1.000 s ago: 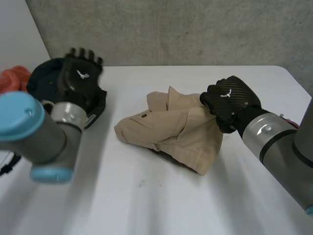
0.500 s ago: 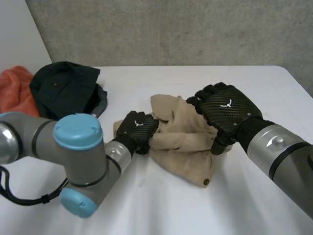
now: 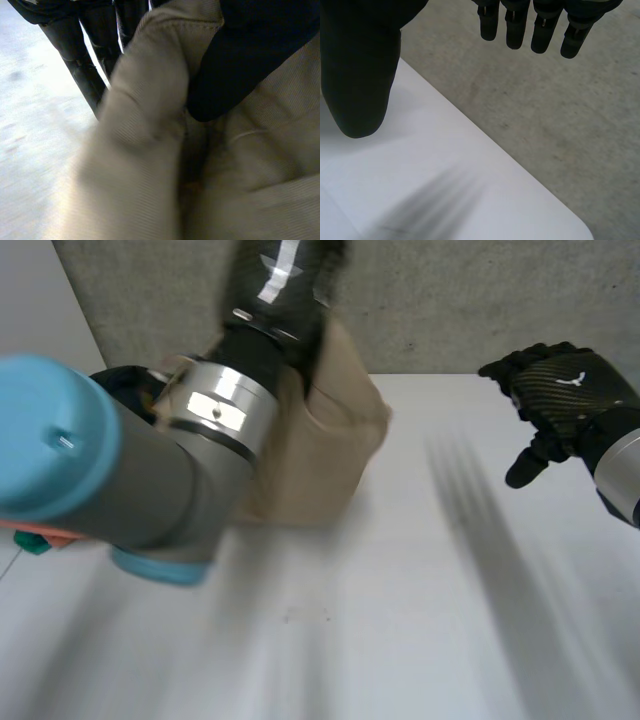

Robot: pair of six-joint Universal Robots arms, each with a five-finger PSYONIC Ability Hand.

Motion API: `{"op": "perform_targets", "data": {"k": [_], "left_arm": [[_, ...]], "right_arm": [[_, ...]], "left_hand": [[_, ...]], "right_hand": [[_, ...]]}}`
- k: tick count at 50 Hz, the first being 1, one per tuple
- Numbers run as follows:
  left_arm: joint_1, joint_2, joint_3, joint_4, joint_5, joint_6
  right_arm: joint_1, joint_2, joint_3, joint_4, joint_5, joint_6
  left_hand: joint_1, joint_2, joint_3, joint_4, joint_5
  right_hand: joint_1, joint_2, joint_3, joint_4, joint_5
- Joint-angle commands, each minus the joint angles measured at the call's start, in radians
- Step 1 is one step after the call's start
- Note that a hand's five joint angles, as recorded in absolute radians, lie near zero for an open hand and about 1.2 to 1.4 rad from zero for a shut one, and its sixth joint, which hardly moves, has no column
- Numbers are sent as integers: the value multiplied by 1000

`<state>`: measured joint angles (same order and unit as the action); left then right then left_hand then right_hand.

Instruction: Fold the laundry.

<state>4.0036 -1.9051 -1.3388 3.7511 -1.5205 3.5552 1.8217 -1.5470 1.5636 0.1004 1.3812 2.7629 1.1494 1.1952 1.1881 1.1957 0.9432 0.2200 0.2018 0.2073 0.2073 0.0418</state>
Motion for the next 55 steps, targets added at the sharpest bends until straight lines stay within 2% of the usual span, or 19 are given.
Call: {"op": "perform_targets", "data": {"k": [1, 5, 6, 7, 8, 9, 11, 15, 18, 23, 26, 32, 36, 40, 44, 48, 52, 54, 55], "left_arm": [[-187, -155, 3, -46, 65, -22], [-262, -213, 7, -43, 129, -75], [-267, -221, 7, -43, 141, -88], [-270, -227, 9, -43, 151, -104], [-271, -236, 7, -43, 167, -130], [-271, -239, 6, -45, 174, -140], [-274, -239, 4, -48, 177, -156], [-267, -223, -3, -54, 171, -170], [-235, -146, -19, -69, 165, -168], [-118, 30, -74, -137, 161, -174], [-69, 139, -101, -194, 161, -176], [26, 213, -137, -266, 164, -176], [89, 216, -160, -300, 168, -179], [103, 213, -172, -304, 168, -187], [100, 201, -169, -303, 168, -193], [100, 184, -166, -301, 169, -194], [98, 166, -164, -301, 168, -203], [97, 166, -164, -303, 166, -207], [97, 166, -164, -303, 165, -208]], "right_arm": [[-87, 30, -5, -21, -2, -2], [-130, 73, -8, -45, 5, -6], [-137, 79, -10, -47, 7, -8], [-143, 87, -10, -48, 9, -9], [-156, 99, -13, -50, 10, -12], [-160, 105, -16, -48, 10, -12], [-165, 116, -22, -48, 10, -16], [-165, 130, -31, -42, -2, -20], [-159, 130, -33, -37, -5, -39], [-150, 127, -31, 1, -8, -91], [-113, 88, -30, 108, -16, -117], [-15, 4, -23, 226, -62, -95], [53, 2, -22, 234, -74, -5], [80, 2, -25, 226, -83, 113], [97, 24, -28, 225, -129, 250], [163, 128, -42, 217, -224, 439], [177, 218, -45, 182, -267, 515], [179, 267, -45, 179, -271, 515], [183, 306, -48, 170, -248, 511]], "left_hand": [[247, 201, 208, 201, 279], [247, 201, 208, 201, 279], [154, 108, 116, 108, 186], [-1, -47, -39, -47, 31], [-363, -408, -401, -409, -331], [-544, -589, -582, -590, -512], [-744, -790, -783, -791, -713], [-763, -808, -801, -809, -731], [-804, -850, -842, -850, -772], [-804, -850, -842, -850, -772], [-807, -852, -845, -853, -775], [-807, -852, -845, -853, -775], [-813, -858, -851, -859, -781], [-813, -858, -851, -859, -781], [-813, -858, -851, -859, -781], [-813, -858, -851, -859, -781], [-813, -858, -851, -859, -781], [-813, -858, -851, -859, -781], [-813, -858, -851, -859, -781]], "right_hand": [[-46, -27, -33, -33, -42], [-46, -27, -33, -33, -42], [-46, -27, -33, -33, -42], [-46, -27, -33, -33, -42], [-46, -27, -33, -33, -42], [-46, -27, -33, -33, -42], [-46, -27, -33, -33, -42], [-46, -27, -33, -33, -42], [-46, -27, -33, -33, -42], [-46, -27, -33, -33, -42], [-46, -27, -33, -33, -42], [-46, -27, -33, -33, -42], [-46, -27, -33, -33, -42], [-46, -27, -33, -33, -42], [-46, -27, -33, -33, -42], [-46, -27, -33, -33, -42], [-46, -27, -33, -33, -42], [46, 65, 59, 59, 50], [268, 286, 281, 281, 272]]}}
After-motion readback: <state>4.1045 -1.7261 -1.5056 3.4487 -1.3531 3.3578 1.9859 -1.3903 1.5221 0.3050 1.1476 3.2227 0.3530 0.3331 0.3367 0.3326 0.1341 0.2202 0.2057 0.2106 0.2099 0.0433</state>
